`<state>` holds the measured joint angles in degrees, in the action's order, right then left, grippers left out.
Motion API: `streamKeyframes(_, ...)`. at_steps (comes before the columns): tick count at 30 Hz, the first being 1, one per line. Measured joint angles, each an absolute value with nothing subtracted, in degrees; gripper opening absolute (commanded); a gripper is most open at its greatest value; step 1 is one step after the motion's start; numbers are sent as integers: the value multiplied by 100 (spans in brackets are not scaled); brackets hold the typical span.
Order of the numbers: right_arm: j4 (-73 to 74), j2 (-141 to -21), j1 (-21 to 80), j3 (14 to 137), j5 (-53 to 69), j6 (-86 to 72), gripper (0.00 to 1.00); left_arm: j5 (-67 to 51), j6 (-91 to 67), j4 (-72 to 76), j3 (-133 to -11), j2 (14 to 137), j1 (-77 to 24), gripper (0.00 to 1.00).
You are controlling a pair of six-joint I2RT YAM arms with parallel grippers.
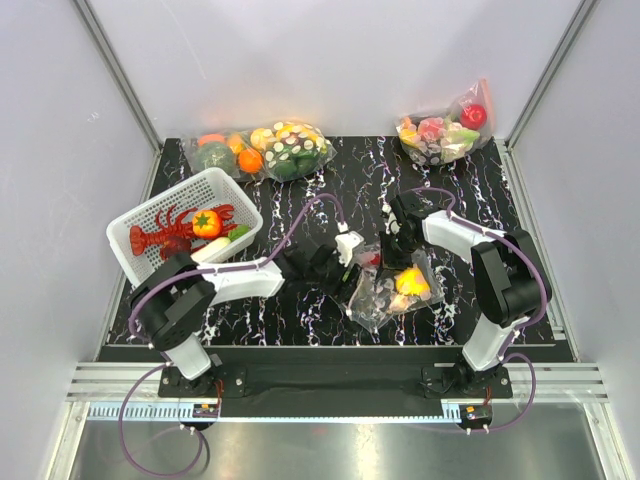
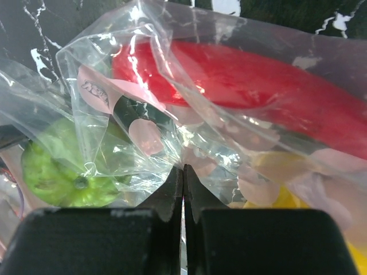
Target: Open the zip-top bag and remove the fake food
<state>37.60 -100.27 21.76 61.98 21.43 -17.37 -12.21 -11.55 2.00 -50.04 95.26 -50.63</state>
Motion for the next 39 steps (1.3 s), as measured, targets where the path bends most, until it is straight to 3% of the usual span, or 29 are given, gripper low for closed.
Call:
streamKeyframes(20, 3841, -10025, 2176, 6259, 1852, -1892, 0, -797, -1350, -1229, -4932, 7057, -4880, 31)
streamKeyframes(26, 3879, -10025, 2176, 6355, 1857, -1935, 0, -432, -1334, -2215, -5035, 5944, -3774, 33)
streamKeyframes(28, 3885, -10025, 2176, 6379, 1859, -1942, 0, -333, -1288, -2453, -5207, 5774, -3253, 38)
streamKeyframes(33, 3900, -10025, 2176, 6475, 1868, -1951, 0, -102, -1179, -2731, -5905, 6112, -1911, 42)
streamKeyframes(39, 3935, -10025, 2176, 6591, 1894, -1951, 0, 58, -1181, -2689, -6838, 7784, -838, 42)
